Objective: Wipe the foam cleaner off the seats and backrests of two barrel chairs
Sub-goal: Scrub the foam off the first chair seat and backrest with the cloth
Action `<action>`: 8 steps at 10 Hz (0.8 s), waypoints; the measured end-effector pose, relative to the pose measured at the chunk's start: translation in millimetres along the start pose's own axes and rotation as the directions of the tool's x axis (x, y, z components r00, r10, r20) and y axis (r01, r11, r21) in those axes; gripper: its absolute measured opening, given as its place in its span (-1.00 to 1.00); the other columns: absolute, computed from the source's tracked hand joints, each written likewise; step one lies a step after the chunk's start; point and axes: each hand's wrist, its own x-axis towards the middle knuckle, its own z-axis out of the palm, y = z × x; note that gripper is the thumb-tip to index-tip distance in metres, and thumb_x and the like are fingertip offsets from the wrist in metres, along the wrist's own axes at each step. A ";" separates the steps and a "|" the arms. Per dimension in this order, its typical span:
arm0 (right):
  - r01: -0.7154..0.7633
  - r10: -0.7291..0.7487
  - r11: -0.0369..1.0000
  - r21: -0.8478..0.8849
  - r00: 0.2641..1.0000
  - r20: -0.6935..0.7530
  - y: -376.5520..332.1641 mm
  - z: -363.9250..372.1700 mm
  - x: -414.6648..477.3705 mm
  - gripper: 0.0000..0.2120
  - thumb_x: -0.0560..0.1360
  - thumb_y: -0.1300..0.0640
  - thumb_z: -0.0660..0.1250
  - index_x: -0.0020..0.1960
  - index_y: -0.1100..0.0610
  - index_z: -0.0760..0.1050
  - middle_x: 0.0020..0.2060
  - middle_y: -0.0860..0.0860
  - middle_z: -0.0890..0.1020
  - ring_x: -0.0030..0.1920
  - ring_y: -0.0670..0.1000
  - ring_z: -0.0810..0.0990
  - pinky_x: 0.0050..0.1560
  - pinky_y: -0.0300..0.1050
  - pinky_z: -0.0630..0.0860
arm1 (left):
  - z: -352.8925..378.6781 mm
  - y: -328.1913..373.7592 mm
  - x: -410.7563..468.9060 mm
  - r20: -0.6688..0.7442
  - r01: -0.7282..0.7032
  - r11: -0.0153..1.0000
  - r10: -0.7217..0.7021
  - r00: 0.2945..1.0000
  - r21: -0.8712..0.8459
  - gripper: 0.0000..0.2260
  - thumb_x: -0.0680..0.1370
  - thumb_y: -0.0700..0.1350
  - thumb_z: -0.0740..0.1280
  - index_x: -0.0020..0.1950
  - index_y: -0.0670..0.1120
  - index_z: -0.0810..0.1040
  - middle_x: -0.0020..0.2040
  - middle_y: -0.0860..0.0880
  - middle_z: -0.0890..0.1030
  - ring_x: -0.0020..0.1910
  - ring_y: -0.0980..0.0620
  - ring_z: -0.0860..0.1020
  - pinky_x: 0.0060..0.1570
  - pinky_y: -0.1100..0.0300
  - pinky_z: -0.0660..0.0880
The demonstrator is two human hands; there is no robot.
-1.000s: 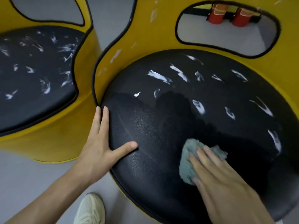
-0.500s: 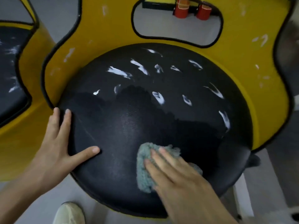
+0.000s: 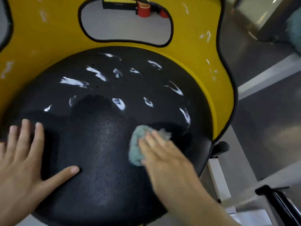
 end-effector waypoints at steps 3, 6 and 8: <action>0.107 -0.106 0.994 0.001 0.984 -0.141 -6.6 20.4 -15.3 -0.55 0.53 0.02 0.18 0.36 0.07 0.57 0.36 0.01 0.57 0.43 0.03 0.47 0.37 0.03 0.47 | 5.1 89.6 14.9 0.190 -0.432 0.897 0.409 0.893 0.098 -0.20 0.60 0.45 -0.04 0.68 -0.05 0.04 0.68 -0.12 -0.04 0.66 -0.08 -0.09 0.56 -0.05 -0.12; 0.006 -0.009 1.000 -0.021 0.988 -0.156 21.1 9.0 -47.8 -0.50 0.54 -0.01 0.12 0.40 0.13 0.52 0.40 0.06 0.53 0.45 0.07 0.43 0.36 0.04 0.30 | 15.1 130.1 4.0 0.281 -0.447 0.887 0.401 0.872 0.120 -0.08 0.57 0.51 -0.03 0.67 -0.15 0.01 0.68 -0.11 -0.02 0.66 -0.01 -0.11 0.54 -0.02 -0.09; -0.232 0.229 0.973 -0.008 0.964 -0.132 60.0 -2.7 -14.4 -0.47 0.58 0.01 0.01 0.41 0.19 0.50 0.38 0.11 0.54 0.45 0.12 0.44 0.40 0.10 0.40 | 20.3 172.3 -10.5 0.318 -0.473 0.872 0.417 0.852 0.124 -0.08 0.58 0.50 -0.02 0.63 -0.21 0.16 0.66 -0.14 0.10 0.63 -0.13 0.09 0.46 -0.04 0.05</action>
